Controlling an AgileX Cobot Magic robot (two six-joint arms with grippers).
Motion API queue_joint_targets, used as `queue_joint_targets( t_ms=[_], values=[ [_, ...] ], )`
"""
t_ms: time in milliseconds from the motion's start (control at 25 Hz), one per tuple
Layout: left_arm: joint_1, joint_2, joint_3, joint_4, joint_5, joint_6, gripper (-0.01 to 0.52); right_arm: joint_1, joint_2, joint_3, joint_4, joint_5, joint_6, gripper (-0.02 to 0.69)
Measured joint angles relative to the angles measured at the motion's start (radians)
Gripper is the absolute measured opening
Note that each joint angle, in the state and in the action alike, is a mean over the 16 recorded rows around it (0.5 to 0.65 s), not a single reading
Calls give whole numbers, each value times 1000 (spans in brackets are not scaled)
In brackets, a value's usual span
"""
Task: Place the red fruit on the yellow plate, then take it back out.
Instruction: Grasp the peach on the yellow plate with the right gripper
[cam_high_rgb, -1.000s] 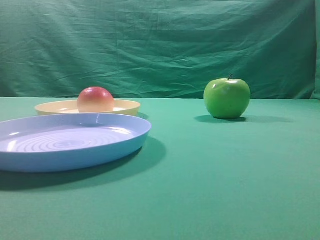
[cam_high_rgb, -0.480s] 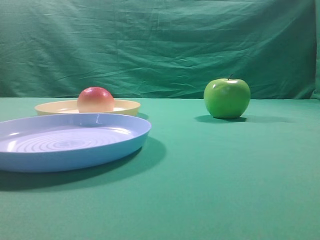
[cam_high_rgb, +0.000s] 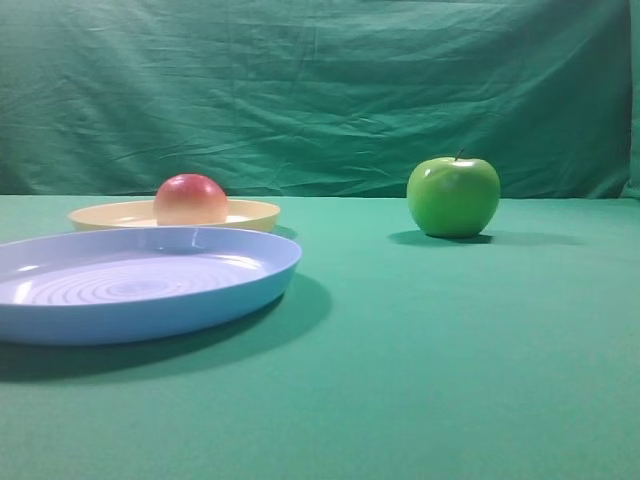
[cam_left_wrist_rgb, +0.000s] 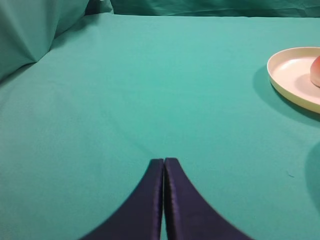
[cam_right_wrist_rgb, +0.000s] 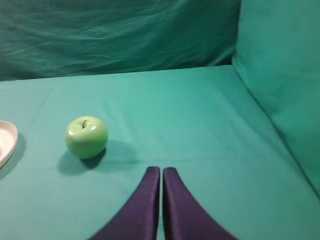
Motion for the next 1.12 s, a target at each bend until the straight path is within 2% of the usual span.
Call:
queue_joint_targets(
  t_ms=[240, 480, 1120],
  values=[
    [0, 0, 0, 0, 0, 1, 0, -129, -108, 199, 0, -160, 0, 0],
    [0, 0, 0, 0, 0, 1, 0, -179, -180, 357, 0, -255, -1, 0],
    [0, 0, 0, 0, 0, 1, 0, -189, -267, 516, 90, -291, -91, 0]
  ],
)
